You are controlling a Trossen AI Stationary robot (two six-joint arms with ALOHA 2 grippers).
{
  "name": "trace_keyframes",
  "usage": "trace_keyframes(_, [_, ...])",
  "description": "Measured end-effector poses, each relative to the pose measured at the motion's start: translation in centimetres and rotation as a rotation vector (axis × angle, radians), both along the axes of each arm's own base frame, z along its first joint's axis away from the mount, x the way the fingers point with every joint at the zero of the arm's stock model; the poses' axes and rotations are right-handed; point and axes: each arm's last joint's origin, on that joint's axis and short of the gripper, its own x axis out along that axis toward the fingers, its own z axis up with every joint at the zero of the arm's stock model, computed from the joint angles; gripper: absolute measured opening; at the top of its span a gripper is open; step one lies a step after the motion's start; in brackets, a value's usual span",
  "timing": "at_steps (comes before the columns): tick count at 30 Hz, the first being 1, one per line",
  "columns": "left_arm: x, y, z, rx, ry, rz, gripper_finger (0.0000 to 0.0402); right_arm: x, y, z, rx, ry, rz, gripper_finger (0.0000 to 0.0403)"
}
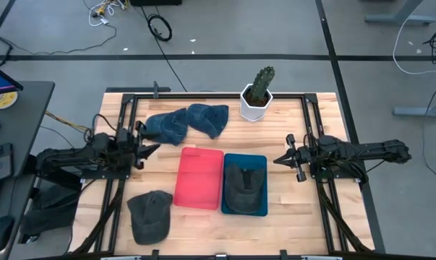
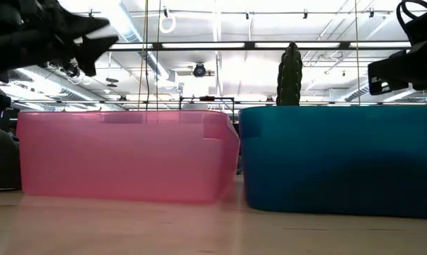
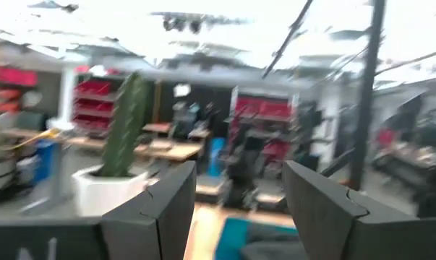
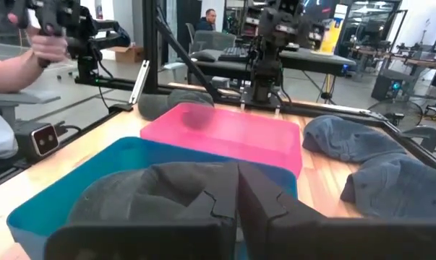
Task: Pick & Place hat
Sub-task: Put the black cap into the blue bin
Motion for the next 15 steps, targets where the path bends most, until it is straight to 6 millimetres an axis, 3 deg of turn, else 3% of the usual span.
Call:
trace_keyframes(5, [-0.9,-0.3,3.0,0.033,-0.101,-0.07,0.0211,0.0,0.0,1.2,0.44,-0.033,-0.005,0.0013])
trace_keyframes(8, [-1.5,-0.5,4.8,0.053,-0.142,-0.113,0.0211,0.0,0.0,1.5,0.619,-0.028,0.007,0.0013])
trace_keyframes(15, [-2.0,-1.0,7.6,0.062,-0.171,-0.306,0.0211,0.0,0.0,1.5,0.733,-0.004,0.009,0.0013])
